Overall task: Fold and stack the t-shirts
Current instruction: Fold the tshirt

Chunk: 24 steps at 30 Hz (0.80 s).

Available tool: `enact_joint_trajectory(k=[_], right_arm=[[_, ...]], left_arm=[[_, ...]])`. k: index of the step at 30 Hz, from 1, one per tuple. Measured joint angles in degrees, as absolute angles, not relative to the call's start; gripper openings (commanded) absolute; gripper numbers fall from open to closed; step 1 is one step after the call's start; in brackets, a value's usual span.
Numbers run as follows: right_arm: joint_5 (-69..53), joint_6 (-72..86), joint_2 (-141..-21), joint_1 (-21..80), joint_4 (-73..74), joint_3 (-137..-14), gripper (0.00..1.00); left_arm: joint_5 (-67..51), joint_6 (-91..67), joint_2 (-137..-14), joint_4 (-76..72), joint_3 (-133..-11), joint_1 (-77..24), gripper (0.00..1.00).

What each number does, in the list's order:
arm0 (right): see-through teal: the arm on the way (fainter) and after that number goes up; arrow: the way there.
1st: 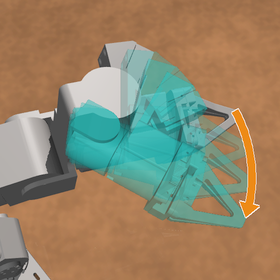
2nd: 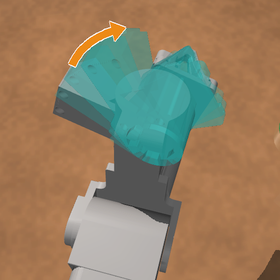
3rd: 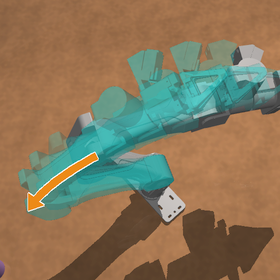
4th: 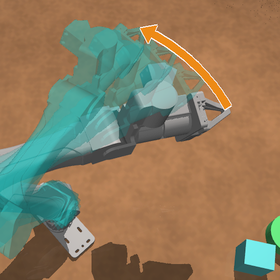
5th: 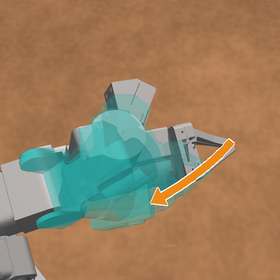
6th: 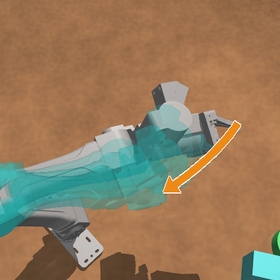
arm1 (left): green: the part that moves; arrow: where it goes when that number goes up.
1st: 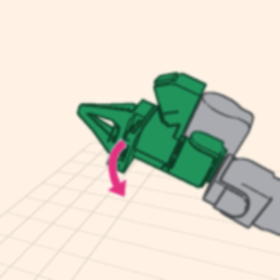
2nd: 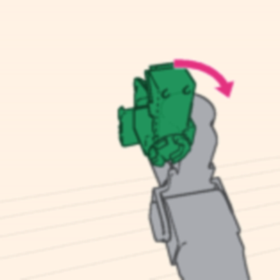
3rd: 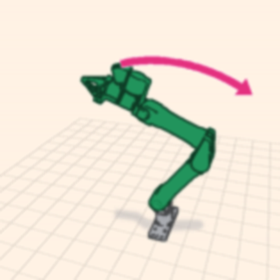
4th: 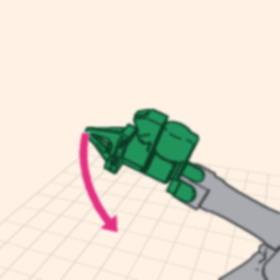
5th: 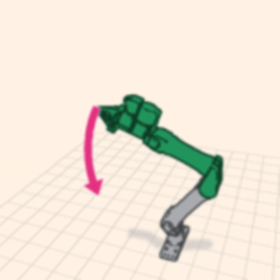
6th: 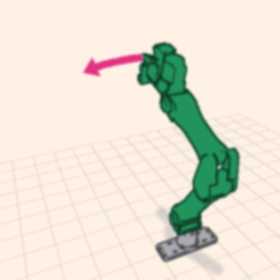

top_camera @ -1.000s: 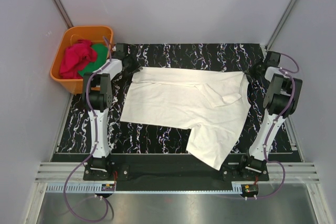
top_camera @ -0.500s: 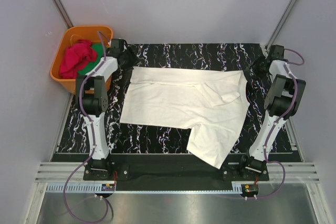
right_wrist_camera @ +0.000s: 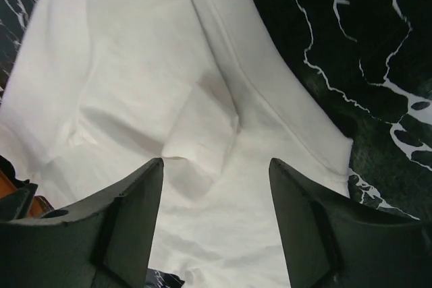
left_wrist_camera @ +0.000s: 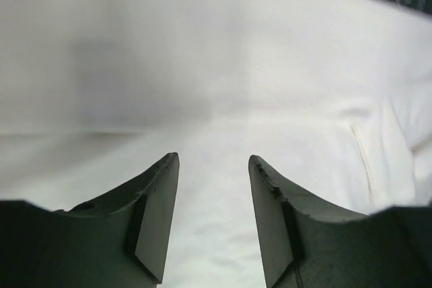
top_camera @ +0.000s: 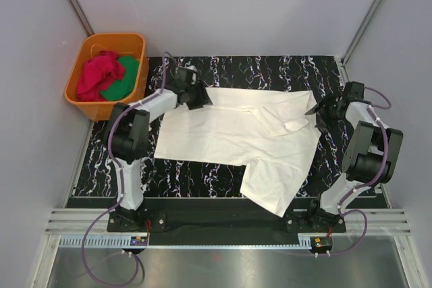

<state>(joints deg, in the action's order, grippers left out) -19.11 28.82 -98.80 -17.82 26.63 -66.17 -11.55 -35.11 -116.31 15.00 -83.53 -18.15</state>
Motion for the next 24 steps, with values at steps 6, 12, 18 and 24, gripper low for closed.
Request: enact_joint_trajectory(k=[6,12,18,24], right_arm=[[-22.7,30.7,-98.43,-17.78,22.76,-57.69,0.71],[-25.21,32.88,-97.78,-17.76,17.5,-53.52,0.71],[-25.19,33.87,-94.72,-17.76,16.08,-51.05,0.71],[-24.34,33.69,-91.85,-17.76,16.34,-51.11,0.71]], left_arm=[[-10.92,-31.51,-115.68,9.52,-83.57,-37.85,0.46],[-2.83,-22.33,-123.31,10.94,-96.14,-52.38,0.52],[4.84,-15.25,-131.85,13.19,-104.95,-57.93,0.44],[9.69,-12.23,-135.87,16.03,-107.57,-57.36,0.45]])
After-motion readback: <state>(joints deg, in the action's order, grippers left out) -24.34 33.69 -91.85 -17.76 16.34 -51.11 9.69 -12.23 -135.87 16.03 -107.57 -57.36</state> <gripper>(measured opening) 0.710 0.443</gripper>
